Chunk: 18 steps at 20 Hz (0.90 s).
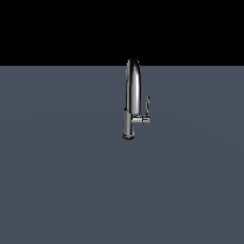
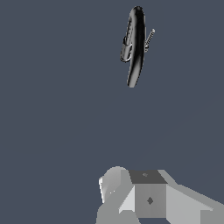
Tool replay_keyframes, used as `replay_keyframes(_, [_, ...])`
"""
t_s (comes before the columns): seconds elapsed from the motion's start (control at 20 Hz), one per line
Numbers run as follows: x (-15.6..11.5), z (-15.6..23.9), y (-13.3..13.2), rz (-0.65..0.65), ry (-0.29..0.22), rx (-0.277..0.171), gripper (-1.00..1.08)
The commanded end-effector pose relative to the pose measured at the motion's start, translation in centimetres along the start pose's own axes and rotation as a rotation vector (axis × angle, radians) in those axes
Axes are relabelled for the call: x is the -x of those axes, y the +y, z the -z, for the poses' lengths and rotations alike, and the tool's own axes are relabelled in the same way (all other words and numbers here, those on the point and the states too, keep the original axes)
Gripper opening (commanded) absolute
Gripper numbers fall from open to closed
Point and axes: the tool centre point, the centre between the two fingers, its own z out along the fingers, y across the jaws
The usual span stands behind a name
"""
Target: Turn on the faucet by rotating a designated handle.
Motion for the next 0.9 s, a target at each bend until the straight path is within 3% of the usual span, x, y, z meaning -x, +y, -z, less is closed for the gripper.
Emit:
replay_keyframes(0.0, [0.0,0.0,0.0,0.0,0.0,0.0,-1.0])
replay_keyframes(0.45, [-1.1,0.0,0.0,-0.025,-0.024,-0.024,-1.0])
replay_keyframes(0.85, [-4.0,-0.2,0.0,-0.089,-0.088,-0.088,-1.0])
